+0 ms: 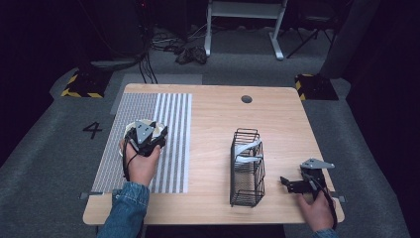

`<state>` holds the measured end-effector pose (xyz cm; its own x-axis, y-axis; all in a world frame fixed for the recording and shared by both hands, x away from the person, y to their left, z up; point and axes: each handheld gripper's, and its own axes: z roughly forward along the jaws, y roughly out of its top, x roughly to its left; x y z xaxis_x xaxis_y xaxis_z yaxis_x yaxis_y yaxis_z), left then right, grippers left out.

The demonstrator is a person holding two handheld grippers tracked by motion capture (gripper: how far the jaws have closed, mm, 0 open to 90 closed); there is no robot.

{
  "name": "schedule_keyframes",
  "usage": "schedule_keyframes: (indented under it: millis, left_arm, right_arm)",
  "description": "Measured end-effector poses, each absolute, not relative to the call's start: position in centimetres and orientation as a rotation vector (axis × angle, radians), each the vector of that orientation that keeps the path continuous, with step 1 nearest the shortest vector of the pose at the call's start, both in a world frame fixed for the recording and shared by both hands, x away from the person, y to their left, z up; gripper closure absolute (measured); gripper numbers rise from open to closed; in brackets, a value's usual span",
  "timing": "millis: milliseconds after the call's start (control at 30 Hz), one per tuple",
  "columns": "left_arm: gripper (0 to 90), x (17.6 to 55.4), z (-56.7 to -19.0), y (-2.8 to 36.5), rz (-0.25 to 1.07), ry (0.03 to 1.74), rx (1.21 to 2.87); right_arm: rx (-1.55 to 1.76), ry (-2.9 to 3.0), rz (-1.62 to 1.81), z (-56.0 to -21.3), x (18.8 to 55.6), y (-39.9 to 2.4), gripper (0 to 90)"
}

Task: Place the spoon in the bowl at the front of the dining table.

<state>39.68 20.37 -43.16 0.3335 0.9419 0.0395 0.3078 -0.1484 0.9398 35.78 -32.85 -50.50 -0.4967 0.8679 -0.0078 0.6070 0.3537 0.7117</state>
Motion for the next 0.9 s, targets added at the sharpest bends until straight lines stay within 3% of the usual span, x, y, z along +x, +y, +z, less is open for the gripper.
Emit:
schedule_keyframes:
  millis: [400,900]
  left_arm:
    - [34.9,37.0,-41.4,21.8,0.84,1.162,1.613]
    - [30.1,33.4,-40.1,23.2,0.84,1.141,1.635]
  right_arm:
    - [1.293,2.239,0.929,-50.5,35.8,-32.8,0.9]
    - [1.293,2.239,0.93,-50.5,35.8,-32.9,0.9]
